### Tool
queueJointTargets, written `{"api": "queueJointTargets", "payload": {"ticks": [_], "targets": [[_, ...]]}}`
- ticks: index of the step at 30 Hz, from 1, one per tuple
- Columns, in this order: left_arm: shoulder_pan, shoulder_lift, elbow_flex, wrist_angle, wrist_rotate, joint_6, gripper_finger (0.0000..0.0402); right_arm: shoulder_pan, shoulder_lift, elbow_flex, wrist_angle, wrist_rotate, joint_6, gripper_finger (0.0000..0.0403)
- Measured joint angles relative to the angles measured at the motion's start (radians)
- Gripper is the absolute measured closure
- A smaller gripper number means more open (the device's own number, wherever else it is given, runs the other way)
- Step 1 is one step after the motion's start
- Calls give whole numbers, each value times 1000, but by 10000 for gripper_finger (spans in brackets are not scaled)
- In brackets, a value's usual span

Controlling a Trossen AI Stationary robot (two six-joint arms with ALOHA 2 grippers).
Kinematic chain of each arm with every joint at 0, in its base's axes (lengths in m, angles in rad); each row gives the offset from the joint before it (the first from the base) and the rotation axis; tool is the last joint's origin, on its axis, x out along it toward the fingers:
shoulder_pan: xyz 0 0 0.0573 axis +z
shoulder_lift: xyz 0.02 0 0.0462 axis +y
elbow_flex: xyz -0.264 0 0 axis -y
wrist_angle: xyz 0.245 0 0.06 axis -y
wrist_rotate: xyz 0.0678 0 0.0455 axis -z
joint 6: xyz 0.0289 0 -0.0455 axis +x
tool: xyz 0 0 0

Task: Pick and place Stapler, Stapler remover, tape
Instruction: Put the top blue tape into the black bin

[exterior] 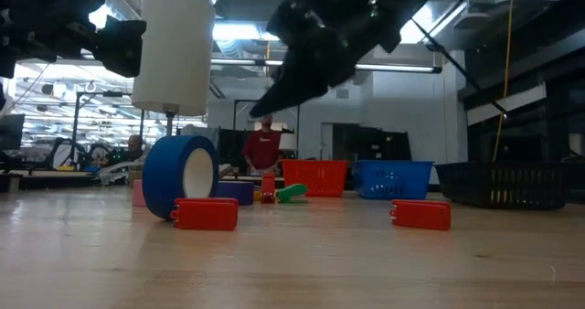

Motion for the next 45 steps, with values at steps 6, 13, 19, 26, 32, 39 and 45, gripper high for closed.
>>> {"api": "queueJointTargets", "payload": {"ticks": [6,13,19,26,32,39,45], "targets": [[0,0,0,0,0,0,166,48,99,45,2,-7,-58,315],[0,0,0,0,0,0,166,62,121,56,7,-7,-119,315],[0,0,0,0,0,0,167,61,121,56,8,-6,-132,294],[0,0,0,0,0,0,166,60,134,56,34,-5,-129,229],[0,0,0,0,0,0,167,60,200,56,111,-3,-133,214],[0,0,0,0,0,0,166,54,238,56,111,-3,-132,232],[0,0,0,0,0,0,167,53,237,56,77,43,-132,291]]}}
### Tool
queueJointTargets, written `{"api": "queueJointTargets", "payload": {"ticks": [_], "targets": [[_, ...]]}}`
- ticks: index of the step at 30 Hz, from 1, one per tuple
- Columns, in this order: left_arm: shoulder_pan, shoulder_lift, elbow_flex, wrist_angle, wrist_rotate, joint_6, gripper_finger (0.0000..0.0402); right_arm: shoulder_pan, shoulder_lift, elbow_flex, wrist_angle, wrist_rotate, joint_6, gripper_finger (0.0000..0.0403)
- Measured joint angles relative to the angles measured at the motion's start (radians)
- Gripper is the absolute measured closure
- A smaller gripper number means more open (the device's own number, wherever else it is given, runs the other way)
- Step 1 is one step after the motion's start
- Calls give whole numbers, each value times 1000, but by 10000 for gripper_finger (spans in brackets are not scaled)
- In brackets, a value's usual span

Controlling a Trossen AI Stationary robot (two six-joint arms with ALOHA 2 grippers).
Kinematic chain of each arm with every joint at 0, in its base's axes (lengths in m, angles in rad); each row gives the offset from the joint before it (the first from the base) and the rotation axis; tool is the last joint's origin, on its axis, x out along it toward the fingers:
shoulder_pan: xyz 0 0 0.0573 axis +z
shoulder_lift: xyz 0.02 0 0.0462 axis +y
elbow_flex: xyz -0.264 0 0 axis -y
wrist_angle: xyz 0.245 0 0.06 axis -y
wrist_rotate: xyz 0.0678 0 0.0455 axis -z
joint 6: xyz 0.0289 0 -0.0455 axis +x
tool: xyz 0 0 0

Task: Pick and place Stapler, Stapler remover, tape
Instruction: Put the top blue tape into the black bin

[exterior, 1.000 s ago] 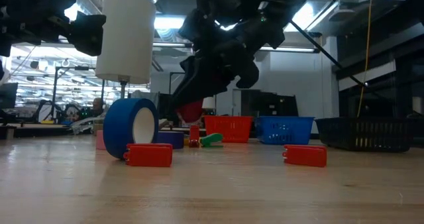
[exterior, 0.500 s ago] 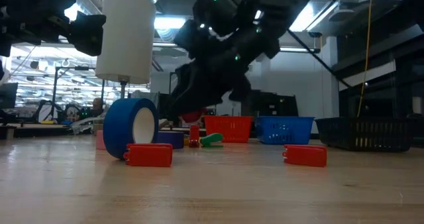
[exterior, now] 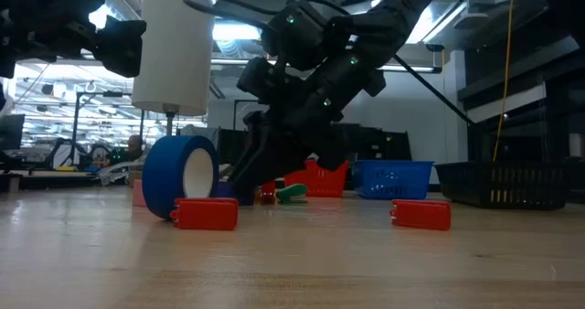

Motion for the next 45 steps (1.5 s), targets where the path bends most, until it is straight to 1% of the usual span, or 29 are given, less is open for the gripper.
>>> {"api": "queueJointTargets", "payload": {"ticks": [5,8,12,17,22,24,33,37,40,45], "targets": [[0,0,0,0,0,1,166,-1,-5,4,-53,11,-15,352],[0,0,0,0,0,0,167,-1,-12,4,-72,12,-21,376],[0,0,0,0,0,0,167,-2,-34,1,-106,13,-24,377],[0,0,0,0,0,0,167,-30,-97,-4,-196,8,-23,375],[0,0,0,0,0,1,166,-58,-179,-3,-273,-77,11,377],[0,0,0,0,0,0,167,-63,-222,-3,-287,-90,16,377],[0,0,0,0,0,0,167,-79,-417,-2,-442,-91,40,374],[0,0,0,0,0,0,167,-83,-498,-9,-509,-91,77,376],[0,0,0,0,0,0,167,-84,-548,-10,-564,-66,90,374],[0,0,0,0,0,0,167,-84,-621,-11,-653,-63,136,376]]}}
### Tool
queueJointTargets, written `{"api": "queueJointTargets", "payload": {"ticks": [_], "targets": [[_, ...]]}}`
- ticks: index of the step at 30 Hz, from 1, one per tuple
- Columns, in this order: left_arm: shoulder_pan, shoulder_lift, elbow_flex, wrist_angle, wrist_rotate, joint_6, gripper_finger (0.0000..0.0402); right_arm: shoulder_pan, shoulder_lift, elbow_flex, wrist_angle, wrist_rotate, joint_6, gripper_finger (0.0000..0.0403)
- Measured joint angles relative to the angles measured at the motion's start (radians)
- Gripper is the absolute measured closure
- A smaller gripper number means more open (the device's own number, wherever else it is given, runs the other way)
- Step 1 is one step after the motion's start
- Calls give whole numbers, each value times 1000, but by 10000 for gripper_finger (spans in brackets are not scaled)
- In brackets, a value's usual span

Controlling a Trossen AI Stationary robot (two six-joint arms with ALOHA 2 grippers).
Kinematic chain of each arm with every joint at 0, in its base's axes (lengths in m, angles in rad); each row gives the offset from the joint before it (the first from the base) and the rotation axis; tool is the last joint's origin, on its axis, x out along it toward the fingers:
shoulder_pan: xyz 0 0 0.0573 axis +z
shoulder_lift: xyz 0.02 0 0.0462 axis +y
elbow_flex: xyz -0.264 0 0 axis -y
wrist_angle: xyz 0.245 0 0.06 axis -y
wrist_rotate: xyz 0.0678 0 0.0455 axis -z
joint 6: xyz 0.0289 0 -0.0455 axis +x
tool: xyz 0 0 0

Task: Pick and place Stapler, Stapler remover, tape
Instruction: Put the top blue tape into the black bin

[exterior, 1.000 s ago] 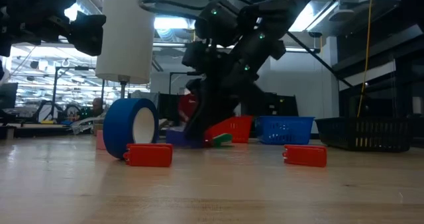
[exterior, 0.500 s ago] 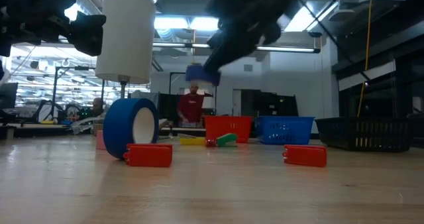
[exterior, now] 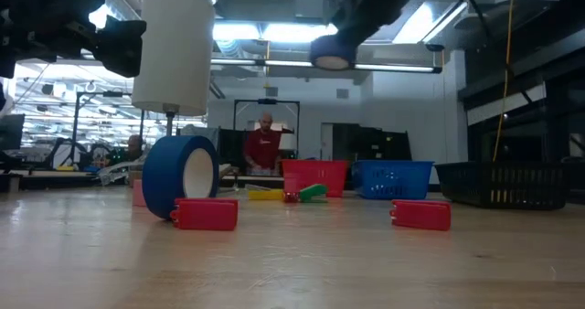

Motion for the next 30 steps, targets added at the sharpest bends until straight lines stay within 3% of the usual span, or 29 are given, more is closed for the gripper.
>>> {"api": "queueJointTargets", "payload": {"ticks": [12,16,21,30], "targets": [[0,0,0,0,0,0,167,0,-103,-14,-231,131,125,377],[0,0,0,0,0,0,167,-1,-185,-124,-177,139,175,374],[0,0,0,0,0,0,167,-3,-332,-296,-127,230,287,373],[0,0,0,0,0,1,166,-6,-527,-467,-163,294,594,369]]}}
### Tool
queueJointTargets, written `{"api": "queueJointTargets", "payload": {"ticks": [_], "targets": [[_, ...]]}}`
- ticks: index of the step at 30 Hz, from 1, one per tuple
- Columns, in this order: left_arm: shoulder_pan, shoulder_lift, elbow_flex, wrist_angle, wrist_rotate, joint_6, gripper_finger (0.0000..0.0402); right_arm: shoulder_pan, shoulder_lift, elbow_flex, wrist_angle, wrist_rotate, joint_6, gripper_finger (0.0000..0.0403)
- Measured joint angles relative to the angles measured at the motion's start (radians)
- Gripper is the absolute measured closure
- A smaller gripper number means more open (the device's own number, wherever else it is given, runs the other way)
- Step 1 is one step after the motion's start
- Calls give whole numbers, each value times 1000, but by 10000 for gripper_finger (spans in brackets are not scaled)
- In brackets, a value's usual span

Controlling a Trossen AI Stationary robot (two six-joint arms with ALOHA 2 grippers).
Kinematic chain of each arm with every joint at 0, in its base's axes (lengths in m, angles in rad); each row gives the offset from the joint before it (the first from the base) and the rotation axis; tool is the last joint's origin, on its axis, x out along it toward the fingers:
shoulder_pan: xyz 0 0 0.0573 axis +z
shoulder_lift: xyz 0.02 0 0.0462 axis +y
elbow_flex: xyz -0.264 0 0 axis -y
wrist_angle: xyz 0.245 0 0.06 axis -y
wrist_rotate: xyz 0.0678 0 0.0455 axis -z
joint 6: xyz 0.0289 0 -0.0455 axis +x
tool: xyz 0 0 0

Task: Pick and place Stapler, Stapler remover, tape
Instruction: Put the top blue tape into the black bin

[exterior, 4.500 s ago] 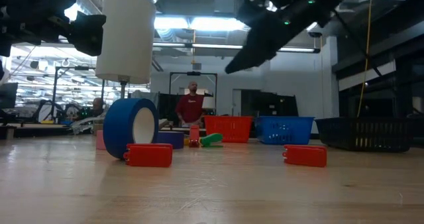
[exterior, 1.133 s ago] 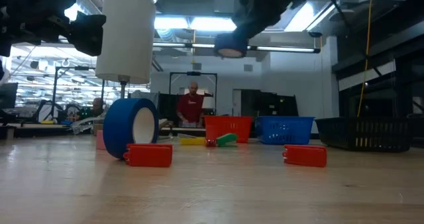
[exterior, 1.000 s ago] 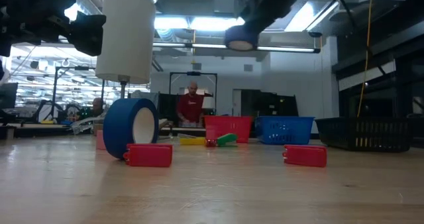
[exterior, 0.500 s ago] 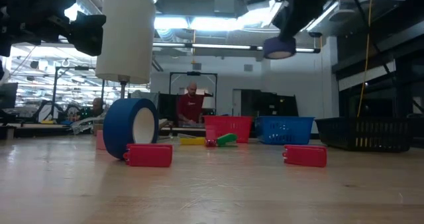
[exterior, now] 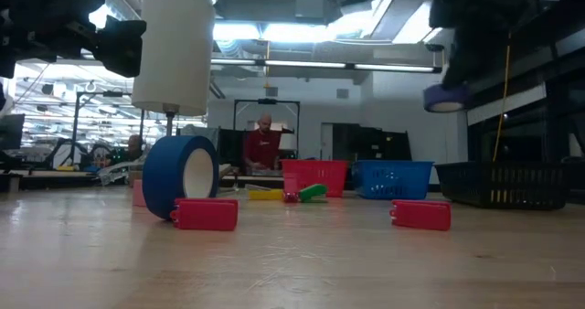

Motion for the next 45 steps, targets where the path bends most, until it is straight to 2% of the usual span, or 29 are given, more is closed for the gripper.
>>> {"api": "queueJointTargets", "payload": {"ticks": [11,15,19,23,34,39,45], "targets": [[0,0,0,0,0,-1,167,-6,16,-118,-10,31,118,367],[0,0,0,0,0,0,167,-6,13,-218,86,32,176,367],[0,0,0,0,0,-1,167,-6,1,-300,146,90,232,366],[0,0,0,0,0,0,167,-6,-6,-327,138,150,278,366],[0,0,0,0,0,0,166,-6,-5,-378,207,154,308,365],[0,0,0,0,0,0,166,-6,-6,-396,217,153,329,346],[0,0,0,0,0,0,167,-6,-4,-368,195,150,324,300]]}}
